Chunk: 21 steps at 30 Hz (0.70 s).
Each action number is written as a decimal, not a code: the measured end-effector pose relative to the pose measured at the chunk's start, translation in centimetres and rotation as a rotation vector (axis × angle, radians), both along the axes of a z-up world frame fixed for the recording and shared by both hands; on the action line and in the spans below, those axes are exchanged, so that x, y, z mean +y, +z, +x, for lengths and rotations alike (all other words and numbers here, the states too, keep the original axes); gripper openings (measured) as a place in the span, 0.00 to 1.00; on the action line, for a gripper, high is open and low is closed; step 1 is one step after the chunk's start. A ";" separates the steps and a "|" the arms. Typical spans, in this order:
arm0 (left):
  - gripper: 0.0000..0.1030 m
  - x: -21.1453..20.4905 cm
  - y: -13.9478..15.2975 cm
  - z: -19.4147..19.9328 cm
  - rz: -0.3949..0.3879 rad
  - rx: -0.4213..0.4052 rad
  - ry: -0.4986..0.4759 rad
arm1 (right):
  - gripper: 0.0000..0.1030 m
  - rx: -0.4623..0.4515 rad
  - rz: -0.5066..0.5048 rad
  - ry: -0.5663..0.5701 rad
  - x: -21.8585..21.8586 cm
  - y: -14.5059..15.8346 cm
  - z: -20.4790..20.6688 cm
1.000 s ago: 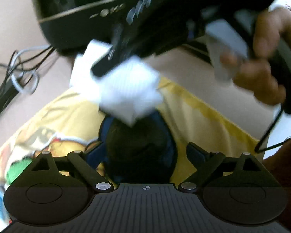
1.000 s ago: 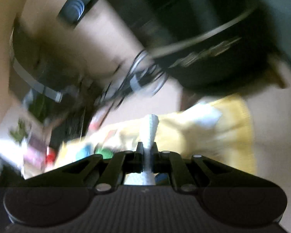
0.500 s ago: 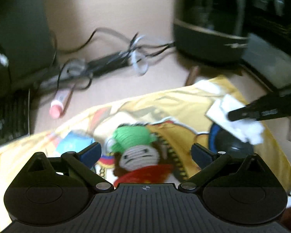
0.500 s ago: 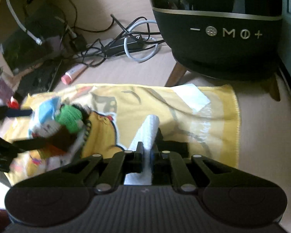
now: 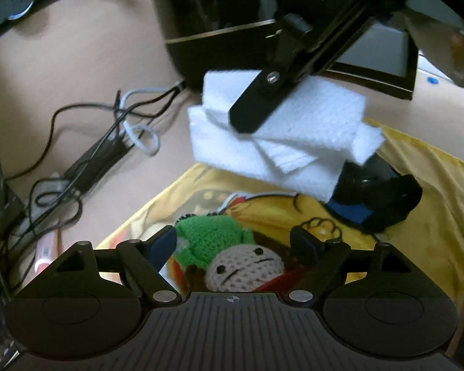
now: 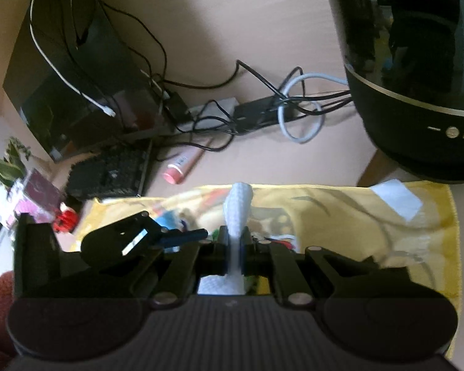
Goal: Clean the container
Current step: 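Move the tissue in the right tool over to the crocheted doll, then wipe the crocheted doll's green hat and red body with the right tool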
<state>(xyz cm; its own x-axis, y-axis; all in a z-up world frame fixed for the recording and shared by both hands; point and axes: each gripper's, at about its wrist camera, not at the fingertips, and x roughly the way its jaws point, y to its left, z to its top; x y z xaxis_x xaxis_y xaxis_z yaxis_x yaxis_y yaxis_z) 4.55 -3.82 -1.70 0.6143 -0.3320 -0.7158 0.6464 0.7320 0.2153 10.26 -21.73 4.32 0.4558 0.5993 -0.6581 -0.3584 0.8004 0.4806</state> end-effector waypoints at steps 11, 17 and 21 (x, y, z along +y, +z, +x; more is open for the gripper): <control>0.96 4.7 1.9 -2.8 -0.165 0.337 0.298 | 0.07 0.014 -0.047 0.153 6.8 -6.1 3.4; 0.98 4.7 2.2 -3.2 -0.136 0.318 0.266 | 0.07 -0.013 -0.159 0.142 4.6 -5.6 3.3; 0.98 4.9 1.8 -2.6 -0.189 0.333 0.275 | 0.07 0.005 -0.179 0.131 3.7 -5.1 2.6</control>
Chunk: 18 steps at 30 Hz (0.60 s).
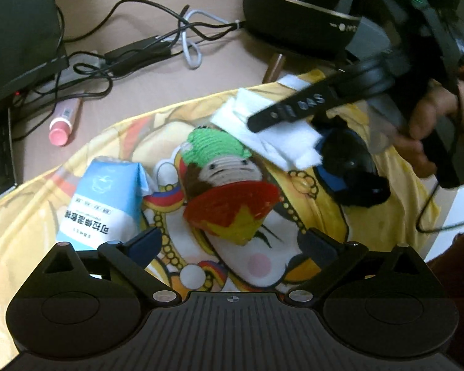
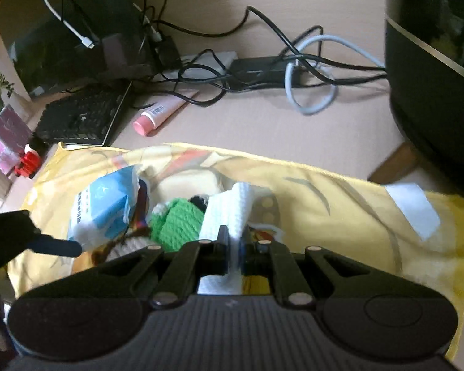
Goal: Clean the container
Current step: 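Wipe the crocheted doll's green hat and red body with the right tool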
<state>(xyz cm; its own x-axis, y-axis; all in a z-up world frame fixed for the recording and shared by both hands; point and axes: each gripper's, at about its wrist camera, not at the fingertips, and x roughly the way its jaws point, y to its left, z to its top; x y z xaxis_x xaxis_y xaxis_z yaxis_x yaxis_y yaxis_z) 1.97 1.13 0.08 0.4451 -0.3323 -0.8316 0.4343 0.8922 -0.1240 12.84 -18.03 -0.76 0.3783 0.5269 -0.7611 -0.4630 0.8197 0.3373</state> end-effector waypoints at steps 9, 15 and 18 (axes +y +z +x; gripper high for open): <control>0.99 1.2 -1.6 1.3 -0.079 0.087 0.025 | 0.07 0.056 0.238 0.116 2.3 1.9 -4.8; 0.99 0.7 -2.2 2.9 -0.113 0.095 0.053 | 0.07 0.102 0.214 -0.035 -1.4 0.4 -4.5; 0.99 0.0 -2.8 4.2 -0.116 0.103 0.072 | 0.07 0.116 0.172 -0.113 -3.5 -0.5 -4.2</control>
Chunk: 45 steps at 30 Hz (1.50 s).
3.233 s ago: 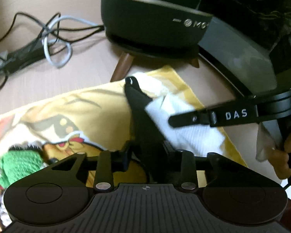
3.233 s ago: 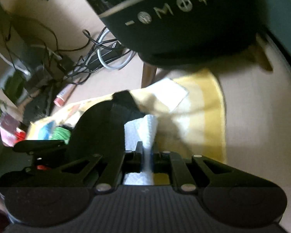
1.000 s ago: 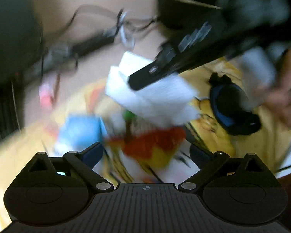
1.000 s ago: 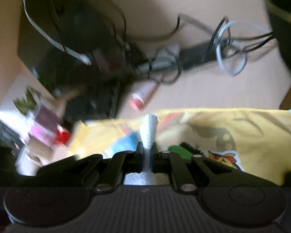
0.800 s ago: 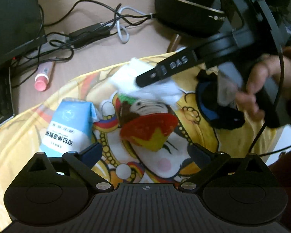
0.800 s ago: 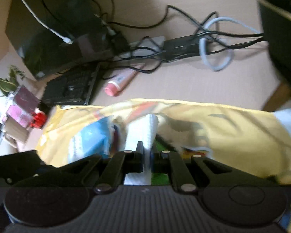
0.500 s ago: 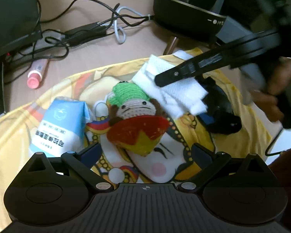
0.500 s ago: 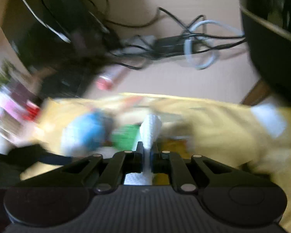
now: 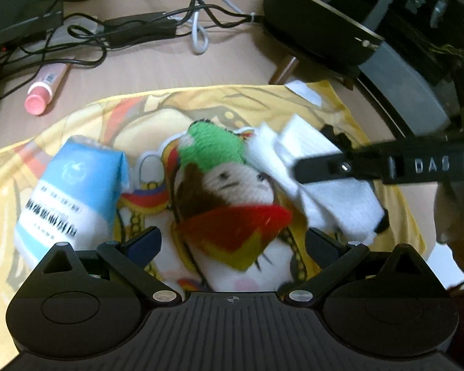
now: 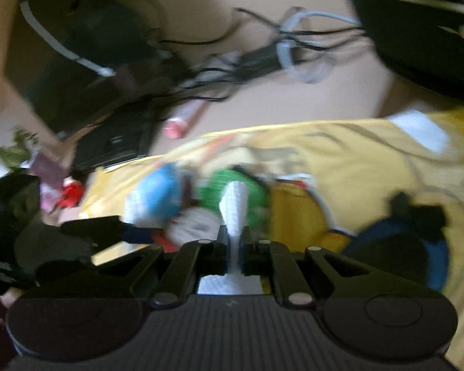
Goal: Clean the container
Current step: 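Wipe the crocheted doll's green hat and red body with the right tool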
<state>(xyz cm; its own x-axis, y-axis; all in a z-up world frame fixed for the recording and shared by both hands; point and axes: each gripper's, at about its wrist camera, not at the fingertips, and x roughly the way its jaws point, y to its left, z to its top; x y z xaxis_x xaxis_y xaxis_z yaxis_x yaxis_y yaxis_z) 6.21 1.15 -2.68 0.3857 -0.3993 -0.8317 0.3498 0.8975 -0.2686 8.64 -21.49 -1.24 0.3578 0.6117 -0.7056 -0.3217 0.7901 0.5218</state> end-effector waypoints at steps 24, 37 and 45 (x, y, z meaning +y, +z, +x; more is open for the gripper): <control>0.81 -8.4 -1.8 -5.3 0.652 -0.566 -0.607 | 0.07 -0.122 0.163 0.026 4.0 3.6 5.9; 0.92 -5.0 1.5 -2.2 0.111 -0.177 -0.258 | 0.10 -0.110 -0.064 0.031 0.6 1.0 1.8; 0.78 -7.4 0.0 -0.7 0.079 -0.058 -0.197 | 0.10 -0.071 -0.051 -0.036 -1.5 0.6 1.2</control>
